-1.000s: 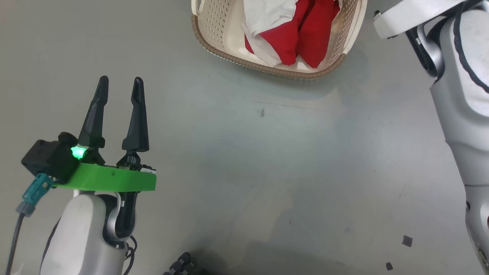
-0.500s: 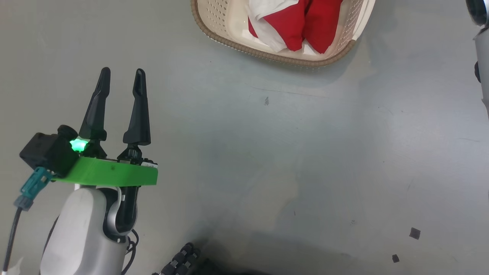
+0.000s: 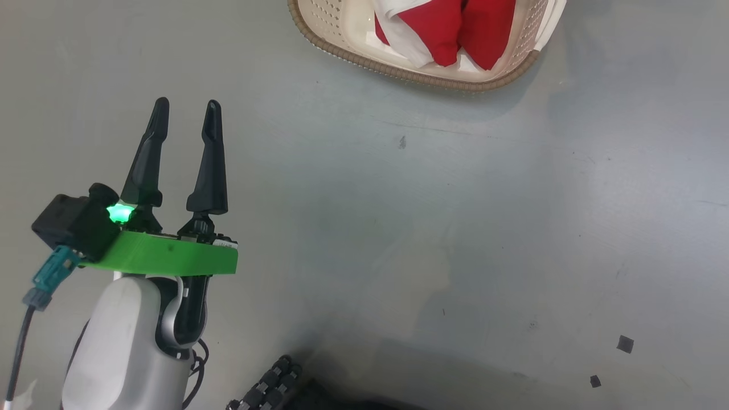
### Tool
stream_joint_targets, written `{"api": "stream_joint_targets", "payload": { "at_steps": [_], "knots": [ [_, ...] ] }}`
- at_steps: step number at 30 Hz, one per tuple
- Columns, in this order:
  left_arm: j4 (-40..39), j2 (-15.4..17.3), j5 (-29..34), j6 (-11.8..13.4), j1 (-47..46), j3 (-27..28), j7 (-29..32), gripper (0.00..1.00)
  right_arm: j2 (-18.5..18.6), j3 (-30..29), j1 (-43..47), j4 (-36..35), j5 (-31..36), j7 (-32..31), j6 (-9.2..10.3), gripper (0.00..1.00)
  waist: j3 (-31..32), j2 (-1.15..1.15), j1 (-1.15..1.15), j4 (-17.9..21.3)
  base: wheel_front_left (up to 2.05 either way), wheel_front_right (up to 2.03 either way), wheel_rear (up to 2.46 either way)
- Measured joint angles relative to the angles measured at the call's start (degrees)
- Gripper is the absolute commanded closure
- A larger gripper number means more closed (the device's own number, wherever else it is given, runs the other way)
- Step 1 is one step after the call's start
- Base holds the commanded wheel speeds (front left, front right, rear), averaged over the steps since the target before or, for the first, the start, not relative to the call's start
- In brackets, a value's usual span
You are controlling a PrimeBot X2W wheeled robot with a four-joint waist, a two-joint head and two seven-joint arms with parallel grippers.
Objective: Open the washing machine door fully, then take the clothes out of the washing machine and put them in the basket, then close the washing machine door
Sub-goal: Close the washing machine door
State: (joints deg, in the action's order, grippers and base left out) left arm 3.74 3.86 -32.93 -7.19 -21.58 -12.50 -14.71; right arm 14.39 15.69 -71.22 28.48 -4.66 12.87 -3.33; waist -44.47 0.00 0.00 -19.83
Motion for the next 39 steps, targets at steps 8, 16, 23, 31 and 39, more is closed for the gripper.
{"api": "stream_joint_targets", "payload": {
  "at_steps": [8,16,23,31,39],
  "knots": [
    [0.6,-0.2,0.2,0.0,-0.5,-0.1,0.0,0.00,-0.5,0.0,-0.4,2.3,0.3,1.0,0.52,1.00,0.3,0.00,0.00,-0.1,0.00,0.00,0.00],
    [1.4,-0.1,1.4,0.0,-1.0,0.5,0.0,0.00,-0.2,-0.1,2.8,5.3,0.2,1.5,1.05,1.00,2.8,0.00,0.00,0.4,0.00,0.00,0.00],
    [2.8,-0.1,2.4,0.0,-1.0,1.5,0.0,0.00,-0.2,-0.6,12.0,7.0,-1.2,1.6,0.96,1.00,6.9,0.00,0.00,1.2,0.00,0.00,0.00],
    [4.5,1.6,3.4,0.0,1.3,3.8,0.0,0.00,-2.6,-2.6,20.9,0.5,-3.5,1.6,1.58,1.00,13.5,0.00,0.00,3.2,0.00,0.00,0.00],
    [5.6,2.8,4.3,0.0,5.7,5.6,0.0,0.00,-5.3,-4.6,29.9,-4.7,-5.6,1.6,2.47,1.00,19.6,0.00,0.00,6.4,0.00,0.00,0.00]
  ]
}}
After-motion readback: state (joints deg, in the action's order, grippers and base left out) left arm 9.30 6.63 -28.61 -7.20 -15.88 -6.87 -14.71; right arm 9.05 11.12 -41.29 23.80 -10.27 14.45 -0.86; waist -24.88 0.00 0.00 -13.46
